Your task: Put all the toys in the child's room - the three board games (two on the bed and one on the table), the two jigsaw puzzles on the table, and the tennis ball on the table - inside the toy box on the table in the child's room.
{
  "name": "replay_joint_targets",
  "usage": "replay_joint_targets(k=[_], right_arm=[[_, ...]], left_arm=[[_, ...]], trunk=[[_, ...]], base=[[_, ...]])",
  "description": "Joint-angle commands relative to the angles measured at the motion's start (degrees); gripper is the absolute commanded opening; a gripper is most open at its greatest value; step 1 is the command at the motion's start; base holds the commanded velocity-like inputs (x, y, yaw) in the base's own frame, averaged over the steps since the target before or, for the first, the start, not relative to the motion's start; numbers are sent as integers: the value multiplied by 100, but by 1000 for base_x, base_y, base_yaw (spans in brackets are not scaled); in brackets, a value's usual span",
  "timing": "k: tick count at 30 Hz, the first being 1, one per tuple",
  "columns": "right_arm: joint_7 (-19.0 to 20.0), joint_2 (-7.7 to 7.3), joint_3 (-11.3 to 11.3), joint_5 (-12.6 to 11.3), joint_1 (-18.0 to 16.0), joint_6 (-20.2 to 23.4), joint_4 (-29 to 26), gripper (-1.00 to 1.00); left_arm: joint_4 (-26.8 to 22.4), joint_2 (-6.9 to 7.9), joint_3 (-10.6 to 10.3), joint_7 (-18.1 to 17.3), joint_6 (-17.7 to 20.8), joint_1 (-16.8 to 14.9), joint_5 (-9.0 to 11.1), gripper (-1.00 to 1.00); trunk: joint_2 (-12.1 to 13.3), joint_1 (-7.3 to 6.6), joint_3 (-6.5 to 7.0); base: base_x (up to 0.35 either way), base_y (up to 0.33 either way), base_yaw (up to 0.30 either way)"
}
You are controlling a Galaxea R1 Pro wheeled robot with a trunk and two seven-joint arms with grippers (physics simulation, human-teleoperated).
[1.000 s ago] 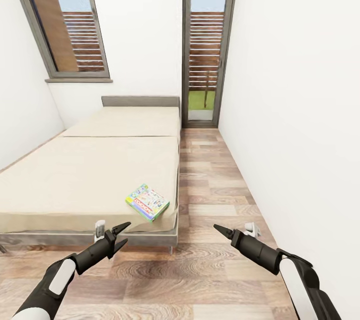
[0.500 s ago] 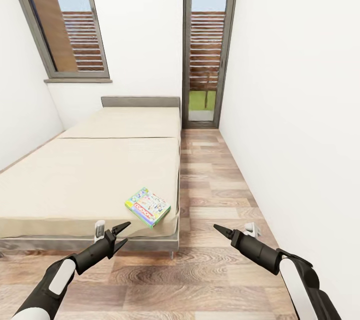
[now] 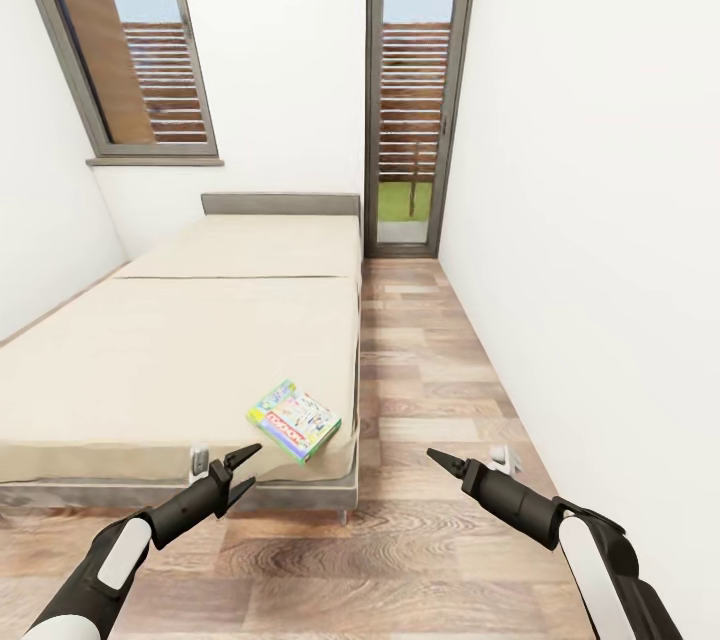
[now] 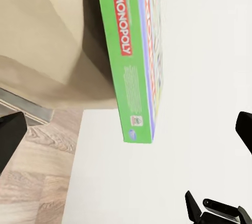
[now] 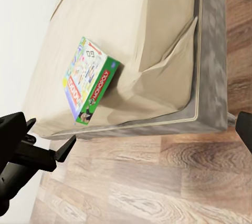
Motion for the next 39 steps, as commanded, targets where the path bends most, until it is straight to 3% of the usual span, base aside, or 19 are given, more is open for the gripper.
replay_joint_targets(k=[1,27,36,39], right_arm=[[20,1,-9,1,-4,33,-1,100],[20,0,-9,3,-4,33,-1,100],[20,-3,-9,3,-4,33,-1,100],[20,-1,-9,3,-4,33,-1,100]], left_arm=[[2,-1,11,-10,32,-4,8,100],[2,-3,21,-19,27,-8,8,100],[2,-3,20,-17,29,-8,8,100],[2,-3,20,-16,27,-6,8,100]], trunk=[[-2,1,-5],[-2,1,-5],[-363,199,-167],[-363,199,-167]], base=[[214,0,0],[60,0,0],[0,0,0],[0,0,0]])
